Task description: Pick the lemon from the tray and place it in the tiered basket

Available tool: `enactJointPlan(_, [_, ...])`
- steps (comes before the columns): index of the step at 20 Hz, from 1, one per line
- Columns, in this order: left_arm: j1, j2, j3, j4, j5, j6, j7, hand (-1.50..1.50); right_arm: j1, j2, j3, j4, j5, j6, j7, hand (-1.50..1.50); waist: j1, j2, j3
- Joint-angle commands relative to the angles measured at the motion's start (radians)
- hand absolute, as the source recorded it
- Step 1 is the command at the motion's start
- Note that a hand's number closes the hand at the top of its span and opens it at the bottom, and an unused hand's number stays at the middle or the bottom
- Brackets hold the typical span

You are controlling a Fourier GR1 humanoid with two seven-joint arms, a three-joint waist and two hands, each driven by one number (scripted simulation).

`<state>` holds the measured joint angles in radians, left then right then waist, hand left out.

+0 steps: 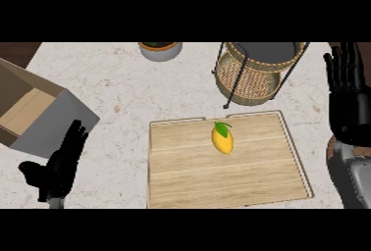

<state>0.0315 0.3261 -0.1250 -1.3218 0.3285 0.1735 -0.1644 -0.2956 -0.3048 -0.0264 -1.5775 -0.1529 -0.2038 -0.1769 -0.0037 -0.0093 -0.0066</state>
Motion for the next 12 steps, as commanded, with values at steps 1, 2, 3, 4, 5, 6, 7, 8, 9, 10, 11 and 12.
enactJointPlan(1, [-0.074,-0.016,-0.017,-0.041,-0.037,0.032,0.042,0.0,-0.119,0.002,-0.007,0.132,-0.059,0.1,-0.018,1.5,0.016,0.012,0.007])
enactJointPlan(2, [-0.1,0.012,-0.002,-0.018,-0.042,0.017,0.012,0.0,-0.09,0.02,0.034,0.074,-0.139,0.188,0.014,1.5,0.014,0.013,0.008])
enactJointPlan(3, [-0.117,-0.018,-0.04,-0.058,-0.091,0.067,-0.01,0.0,-0.159,0.017,0.028,0.13,-0.19,0.249,0.018,1.5,0.042,0.02,0.01])
enactJointPlan(4, [-0.151,-0.017,-0.059,-0.081,-0.112,0.077,0.004,0.0,-0.192,0.042,0.057,0.127,-0.234,0.293,0.06,1.5,0.052,0.021,0.012])
enactJointPlan(5, [-0.179,0.007,-0.049,-0.093,-0.12,0.07,0.001,0.0,-0.179,0.047,0.075,0.145,-0.287,0.379,0.053,1.5,0.058,0.025,0.015])
enactJointPlan(6, [-0.204,-0.001,-0.078,-0.112,-0.148,0.074,-0.01,0.0,-0.213,0.042,0.083,0.153,-0.336,0.439,0.091,1.5,0.07,0.028,0.017])
enactJointPlan(7, [-0.143,-0.014,-0.043,-0.079,-0.087,0.054,-0.008,0.0,-0.13,0.264,-0.162,0.113,-0.46,0.091,-0.023,1.5,-0.018,0.017,0.065])
enactJointPlan(8, [-0.208,-0.037,-0.116,-0.117,-0.164,0.095,0.019,0.0,-0.218,-0.076,0.065,0.292,-0.138,0.307,0.139,1.5,0.058,0.034,0.008])
enactJointPlan(9, [-0.2,-0.04,-0.107,-0.131,-0.157,0.103,0.027,0.0,-0.178,0.021,0.057,0.335,-0.333,0.426,0.179,-1.5,0.065,0.032,0.012])
enactJointPlan(10, [-0.23,-0.042,-0.11,-0.118,-0.15,0.087,0.038,0.0,-0.169,0.117,0.077,0.309,-0.461,0.494,0.208,-1.5,0.065,0.04,0.017])
enactJointPlan(11, [-0.225,-0.058,-0.125,-0.118,-0.164,0.105,0.041,0.0,-0.168,0.117,0.089,0.319,-0.515,0.563,0.246,-1.5,0.065,0.038,0.017])
enactJointPlan(12, [-0.228,-0.067,-0.139,-0.131,-0.174,0.114,0.05,0.0,-0.172,0.11,0.087,0.343,-0.557,0.637,0.246,-1.5,0.064,0.034,0.017])
